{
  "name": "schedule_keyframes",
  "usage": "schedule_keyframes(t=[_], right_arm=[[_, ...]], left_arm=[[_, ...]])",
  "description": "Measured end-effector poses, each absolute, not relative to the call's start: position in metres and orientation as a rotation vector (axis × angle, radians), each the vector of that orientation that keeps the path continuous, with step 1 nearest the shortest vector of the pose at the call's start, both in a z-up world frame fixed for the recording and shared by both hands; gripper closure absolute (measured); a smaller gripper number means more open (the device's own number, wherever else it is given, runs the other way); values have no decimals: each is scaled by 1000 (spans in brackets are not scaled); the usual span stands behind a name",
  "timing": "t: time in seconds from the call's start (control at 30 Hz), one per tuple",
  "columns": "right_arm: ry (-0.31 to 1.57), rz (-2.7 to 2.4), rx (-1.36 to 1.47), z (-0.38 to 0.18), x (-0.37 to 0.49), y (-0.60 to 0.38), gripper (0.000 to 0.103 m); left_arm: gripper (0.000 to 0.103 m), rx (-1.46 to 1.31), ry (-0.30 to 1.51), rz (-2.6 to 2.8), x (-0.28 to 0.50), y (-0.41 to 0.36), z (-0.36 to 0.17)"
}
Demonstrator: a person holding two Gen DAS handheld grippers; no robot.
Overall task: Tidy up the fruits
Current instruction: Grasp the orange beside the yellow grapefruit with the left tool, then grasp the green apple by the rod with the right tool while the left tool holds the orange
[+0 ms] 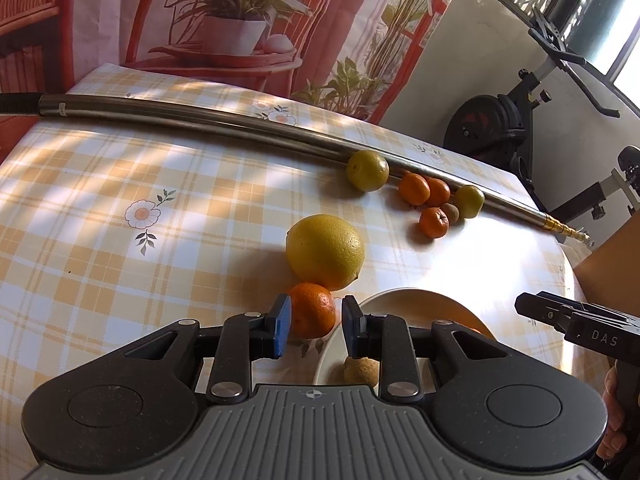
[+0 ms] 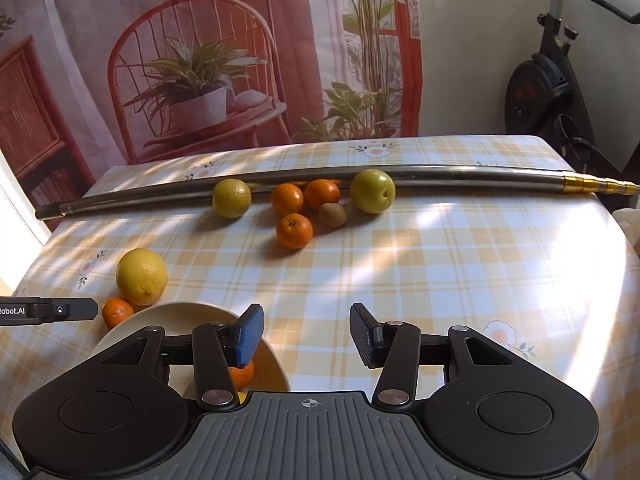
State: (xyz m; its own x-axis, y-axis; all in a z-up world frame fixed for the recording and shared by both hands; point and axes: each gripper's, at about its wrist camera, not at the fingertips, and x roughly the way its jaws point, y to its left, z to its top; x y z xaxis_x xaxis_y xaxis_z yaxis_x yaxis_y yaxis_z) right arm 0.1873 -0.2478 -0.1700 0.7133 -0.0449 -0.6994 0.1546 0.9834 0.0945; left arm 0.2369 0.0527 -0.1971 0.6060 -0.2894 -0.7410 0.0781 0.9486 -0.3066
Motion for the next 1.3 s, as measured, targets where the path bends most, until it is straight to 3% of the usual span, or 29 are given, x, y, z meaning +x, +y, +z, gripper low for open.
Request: schedule_keyframes(t=[0.5,0.53,0.63,0.67,0.8,0.97,1.03,1.07,1.3], right_arm=[[728,-143,157,-162,183,-263,58],[730,-141,156,-162,182,-263,58],[742,-140,149,-166,182,-262,58],[746,-143,144,-167,182,-261,58],[743,-153,147,-166,183,-265,58],[732,-176,146,-167,183,-269,58],[732,-178,151,-167,183,-270,58],[733,-178,152,-168,182,-271,58],[732,-169,159,-169,182,-272,58]], left_arm=[[74,-223,916,-209,248,48,-203],[73,-228,913,-204,251,48,-204],[52,-236,895,-176,255,48,-208],[51,-232,883,-194,254,47,-209],[51,-166,903,-174,256,43,-217],[51,-334,932,-201,261,61,-229],[56,-370,937,-207,263,65,-231],[64,-381,941,-221,264,65,-231],[65,-339,898,-182,248,67,-218]])
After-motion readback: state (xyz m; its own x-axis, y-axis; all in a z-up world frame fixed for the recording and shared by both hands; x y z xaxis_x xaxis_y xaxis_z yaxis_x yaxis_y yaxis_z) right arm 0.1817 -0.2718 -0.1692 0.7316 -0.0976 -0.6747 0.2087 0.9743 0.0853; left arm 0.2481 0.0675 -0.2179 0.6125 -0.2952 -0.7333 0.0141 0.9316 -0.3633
